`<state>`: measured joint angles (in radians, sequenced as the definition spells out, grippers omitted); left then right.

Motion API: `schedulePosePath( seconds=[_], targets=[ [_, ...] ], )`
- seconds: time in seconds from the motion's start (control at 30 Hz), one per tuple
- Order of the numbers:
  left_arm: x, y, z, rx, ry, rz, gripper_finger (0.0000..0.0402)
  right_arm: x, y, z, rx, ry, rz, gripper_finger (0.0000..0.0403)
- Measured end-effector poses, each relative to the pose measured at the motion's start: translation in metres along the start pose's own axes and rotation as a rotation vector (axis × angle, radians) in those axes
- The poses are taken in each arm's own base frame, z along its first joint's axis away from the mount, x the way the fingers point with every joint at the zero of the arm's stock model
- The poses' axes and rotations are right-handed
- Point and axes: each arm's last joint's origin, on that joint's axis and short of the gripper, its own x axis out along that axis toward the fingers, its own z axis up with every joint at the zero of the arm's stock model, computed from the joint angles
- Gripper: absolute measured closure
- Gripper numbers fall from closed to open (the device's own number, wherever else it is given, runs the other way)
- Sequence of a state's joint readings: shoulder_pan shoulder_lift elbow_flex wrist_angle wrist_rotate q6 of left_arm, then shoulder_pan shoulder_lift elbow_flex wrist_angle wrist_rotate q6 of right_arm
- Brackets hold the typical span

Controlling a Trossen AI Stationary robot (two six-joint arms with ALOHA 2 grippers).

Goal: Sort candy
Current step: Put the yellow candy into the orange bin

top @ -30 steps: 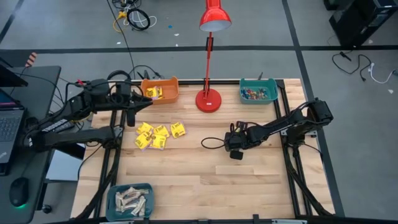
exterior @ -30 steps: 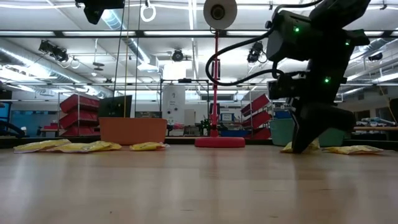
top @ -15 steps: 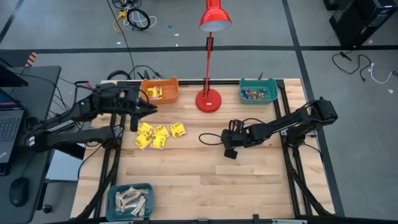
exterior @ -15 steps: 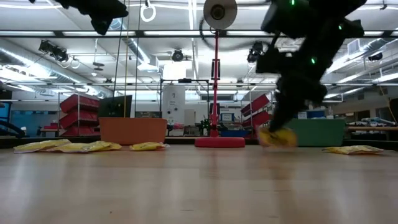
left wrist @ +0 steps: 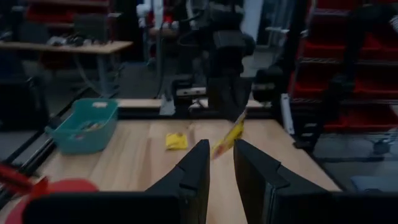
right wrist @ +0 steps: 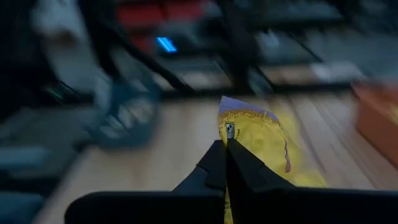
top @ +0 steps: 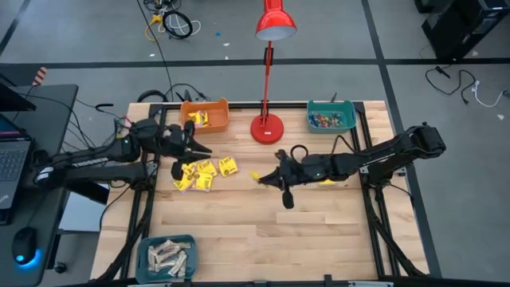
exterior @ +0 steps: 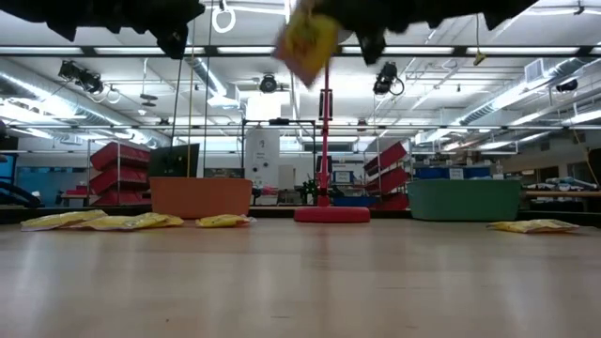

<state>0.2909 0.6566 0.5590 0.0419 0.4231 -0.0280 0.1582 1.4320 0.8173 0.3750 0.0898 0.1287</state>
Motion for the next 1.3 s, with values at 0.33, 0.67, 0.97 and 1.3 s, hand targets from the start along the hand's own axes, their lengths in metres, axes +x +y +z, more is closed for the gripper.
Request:
schedulePosePath(
  seconds=[0.33,0.67,0.97,1.3],
  targets=[
    [0.022,-0.013,-0.015,0.077,-0.208,-0.129,0.0326,0.017,-0.002,0.018,-0.043,-0.375,0.302,0.0403],
    [0.054,-0.019,-0.028,0.064,-0.214,-0.141,0.0326,0.017,-0.015,0.026,-0.087,-0.503,0.36,0.0403],
    [0.079,-0.016,-0.038,0.04,-0.293,-0.158,0.0326,0.017,-0.014,0.031,-0.117,-0.523,0.391,0.0403],
    [0.102,-0.014,-0.039,0.006,-0.311,-0.227,0.0326,0.017,-0.014,0.03,-0.126,-0.508,0.387,0.0403]
  ],
)
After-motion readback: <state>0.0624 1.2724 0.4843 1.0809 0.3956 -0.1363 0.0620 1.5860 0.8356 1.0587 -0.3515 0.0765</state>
